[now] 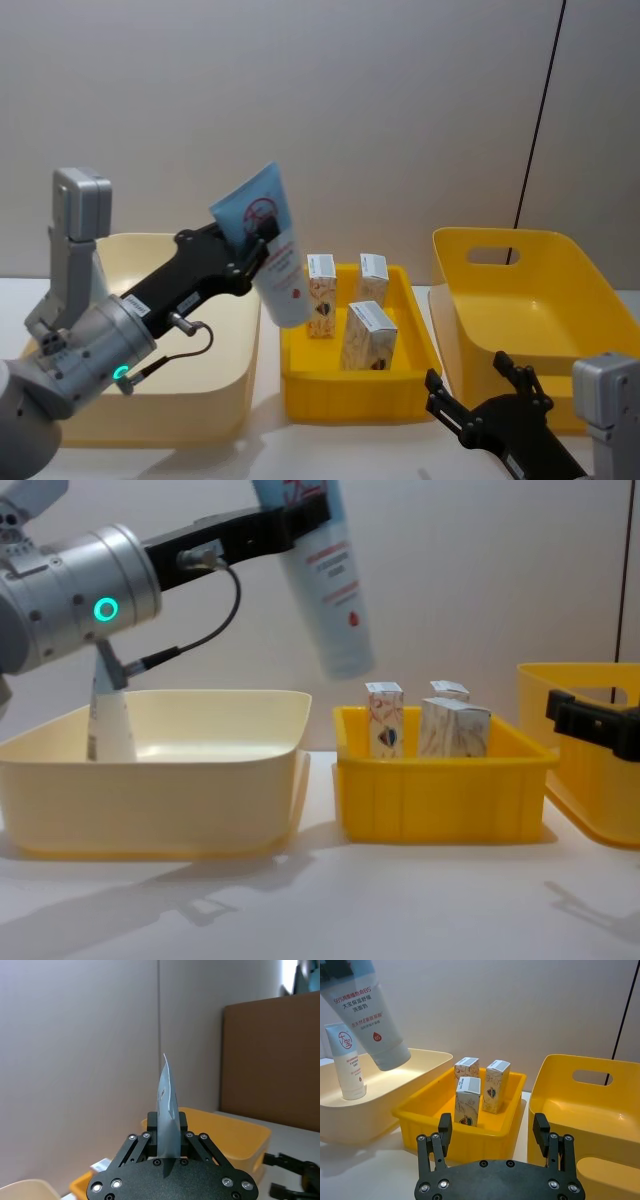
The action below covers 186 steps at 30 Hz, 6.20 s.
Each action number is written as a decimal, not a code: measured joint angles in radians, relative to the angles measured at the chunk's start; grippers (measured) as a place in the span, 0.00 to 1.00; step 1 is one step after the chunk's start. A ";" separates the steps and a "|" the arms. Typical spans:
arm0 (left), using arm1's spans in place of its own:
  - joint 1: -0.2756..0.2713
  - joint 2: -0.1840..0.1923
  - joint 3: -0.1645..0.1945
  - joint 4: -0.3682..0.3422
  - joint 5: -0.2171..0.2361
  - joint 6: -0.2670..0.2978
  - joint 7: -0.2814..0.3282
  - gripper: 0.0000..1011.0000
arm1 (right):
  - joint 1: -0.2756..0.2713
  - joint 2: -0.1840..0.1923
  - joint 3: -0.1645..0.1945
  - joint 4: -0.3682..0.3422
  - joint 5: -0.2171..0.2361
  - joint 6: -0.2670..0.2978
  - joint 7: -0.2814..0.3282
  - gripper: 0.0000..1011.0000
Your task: Bimanual collaborative sorting of washing and personal care products
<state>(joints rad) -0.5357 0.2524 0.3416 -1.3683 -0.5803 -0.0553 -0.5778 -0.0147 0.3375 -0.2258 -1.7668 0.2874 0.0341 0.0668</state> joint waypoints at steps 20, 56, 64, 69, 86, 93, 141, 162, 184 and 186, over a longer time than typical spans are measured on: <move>-0.070 -0.041 0.076 0.072 -0.101 0.022 -0.203 0.21 | -0.001 0.001 0.001 -0.005 0.002 0.003 0.008 1.00; -0.093 -0.057 0.105 0.097 -0.131 0.031 -0.266 0.21 | 0.099 0.032 -0.083 -0.132 -0.019 0.152 0.107 1.00; -0.094 -0.057 0.106 0.098 -0.132 0.031 -0.267 0.21 | 0.123 -0.003 -0.113 -0.120 -0.102 0.141 0.038 1.00; -0.094 -0.058 0.106 0.099 -0.132 0.031 -0.268 0.21 | 0.134 -0.017 -0.128 -0.108 -0.137 0.131 0.016 1.00; -0.095 -0.058 0.106 0.099 -0.133 0.031 -0.269 0.21 | 0.163 -0.048 -0.161 -0.067 -0.209 0.104 -0.019 0.82; -0.094 -0.058 0.106 0.099 -0.133 0.031 -0.269 0.21 | 0.168 -0.053 -0.165 -0.060 -0.221 0.100 -0.025 0.71; -0.094 -0.058 0.106 0.099 -0.132 0.031 -0.269 0.99 | 0.216 -0.076 -0.014 0.076 -0.240 0.038 -0.124 0.46; -0.094 -0.058 0.106 0.099 -0.132 0.031 -0.269 0.99 | 0.284 -0.139 0.080 0.219 -0.235 0.064 -0.208 0.46; -0.094 -0.058 0.106 0.099 -0.132 0.031 -0.269 0.99 | 0.267 -0.175 0.114 0.230 -0.231 0.135 -0.244 0.85; -0.094 -0.058 0.106 0.099 -0.132 0.031 -0.269 0.99 | 0.266 -0.176 0.115 0.230 -0.231 0.137 -0.245 0.92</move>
<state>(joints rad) -0.6302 0.1947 0.4481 -1.2697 -0.7127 -0.0246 -0.8463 0.2513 0.1617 -0.1107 -1.5368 0.0568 0.1714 -0.1785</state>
